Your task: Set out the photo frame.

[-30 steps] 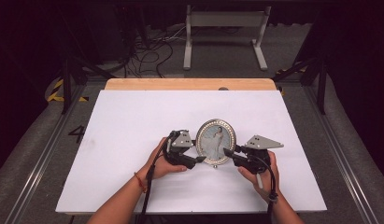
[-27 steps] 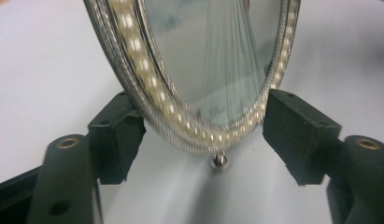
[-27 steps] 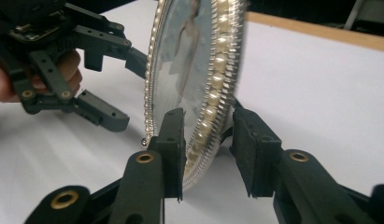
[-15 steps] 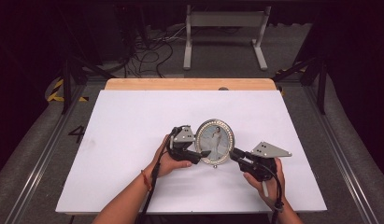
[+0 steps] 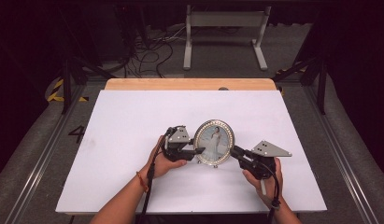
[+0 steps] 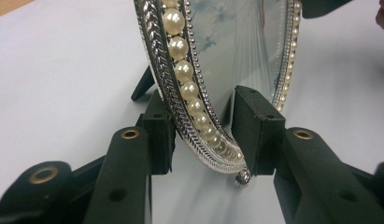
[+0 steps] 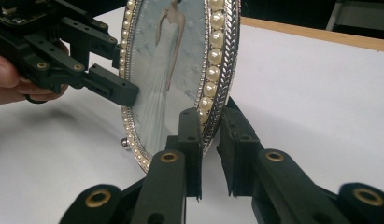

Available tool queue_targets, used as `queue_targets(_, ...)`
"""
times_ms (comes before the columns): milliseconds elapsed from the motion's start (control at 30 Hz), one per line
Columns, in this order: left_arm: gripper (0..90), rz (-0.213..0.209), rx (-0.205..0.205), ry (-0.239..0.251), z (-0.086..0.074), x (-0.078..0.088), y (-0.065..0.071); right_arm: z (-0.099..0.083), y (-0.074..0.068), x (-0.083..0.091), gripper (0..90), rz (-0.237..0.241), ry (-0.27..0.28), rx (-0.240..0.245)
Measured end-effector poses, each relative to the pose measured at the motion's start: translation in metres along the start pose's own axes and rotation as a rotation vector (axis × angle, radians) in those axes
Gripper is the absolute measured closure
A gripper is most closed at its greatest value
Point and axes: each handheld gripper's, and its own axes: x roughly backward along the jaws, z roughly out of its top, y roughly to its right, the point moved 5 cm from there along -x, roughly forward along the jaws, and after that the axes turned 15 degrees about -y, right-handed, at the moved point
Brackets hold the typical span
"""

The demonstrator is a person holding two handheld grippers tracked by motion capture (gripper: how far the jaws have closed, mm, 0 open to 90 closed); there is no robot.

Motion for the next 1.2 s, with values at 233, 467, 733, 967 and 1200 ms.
queue_targets(233, 61.4, 0.022, -0.007, -0.024, -0.008, 0.004, 0.004, 0.004, -0.003, -0.004, 79.6, -0.006, 0.006, 0.007)
queue_targets(467, 58.5, 0.044, -0.041, -0.043, -0.01, 0.009, 0.01, 0.004, -0.003, -0.007, 79.4, -0.003, 0.004, 0.004)
queue_targets(733, 51.0, 0.072, -0.032, 0.016, -0.005, 0.017, 0.009, 0.005, -0.004, -0.006, 76.4, -0.004, 0.001, 0.012)
queue_targets(967, 56.6, 0.078, -0.019, 0.035, -0.002, 0.018, 0.007, 0.005, -0.003, -0.008, 74.4, 0.008, 0.003, -0.002)
queue_targets(1200, 64.9, 0.068, -0.008, 0.034, -0.004, 0.019, 0.004, 0.006, -0.007, -0.013, 75.3, 0.005, -0.004, 0.007)
